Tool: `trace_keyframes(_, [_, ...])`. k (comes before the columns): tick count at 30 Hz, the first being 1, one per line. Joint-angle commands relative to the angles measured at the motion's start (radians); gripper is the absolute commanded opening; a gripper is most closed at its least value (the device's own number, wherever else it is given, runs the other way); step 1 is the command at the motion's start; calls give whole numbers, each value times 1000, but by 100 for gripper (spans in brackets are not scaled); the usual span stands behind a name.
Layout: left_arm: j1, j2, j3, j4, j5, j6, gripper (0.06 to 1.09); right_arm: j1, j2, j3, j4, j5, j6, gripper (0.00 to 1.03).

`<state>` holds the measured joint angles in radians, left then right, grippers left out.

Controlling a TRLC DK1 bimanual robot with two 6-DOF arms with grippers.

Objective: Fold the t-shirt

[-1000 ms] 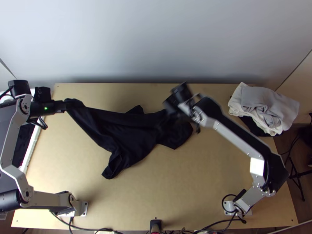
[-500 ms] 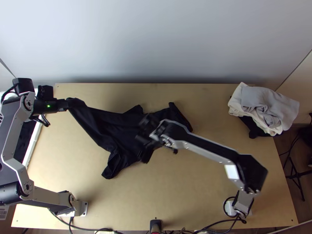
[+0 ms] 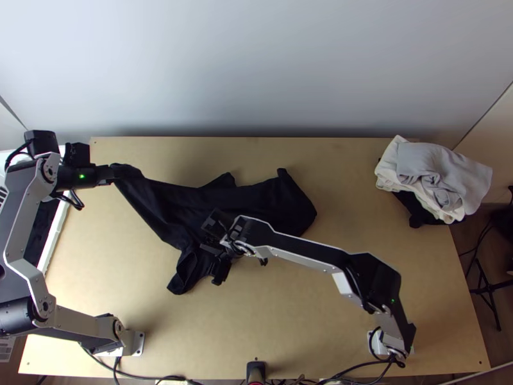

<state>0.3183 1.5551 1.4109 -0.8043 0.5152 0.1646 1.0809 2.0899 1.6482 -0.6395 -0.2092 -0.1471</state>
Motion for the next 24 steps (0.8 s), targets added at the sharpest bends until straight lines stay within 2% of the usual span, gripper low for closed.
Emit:
trace_keyframes(1, [-1,8,10,2,0,7,9,10,62,53,9,4,-6,27])
trace_keyframes(2, [1,8,11,2,0,9,9,10,61,53,9,4,-11,12])
trace_keyframes(3, [2,8,11,2,0,10,9,8,56,51,9,4,-16,3])
trace_keyframes(11, [30,-29,10,-16,3,6,9,-59,-114,-70,-28,5,-19,3])
trace_keyframes(24, [1,-380,-109,-130,48,9,9,-389,-464,-177,-135,4,-48,3])
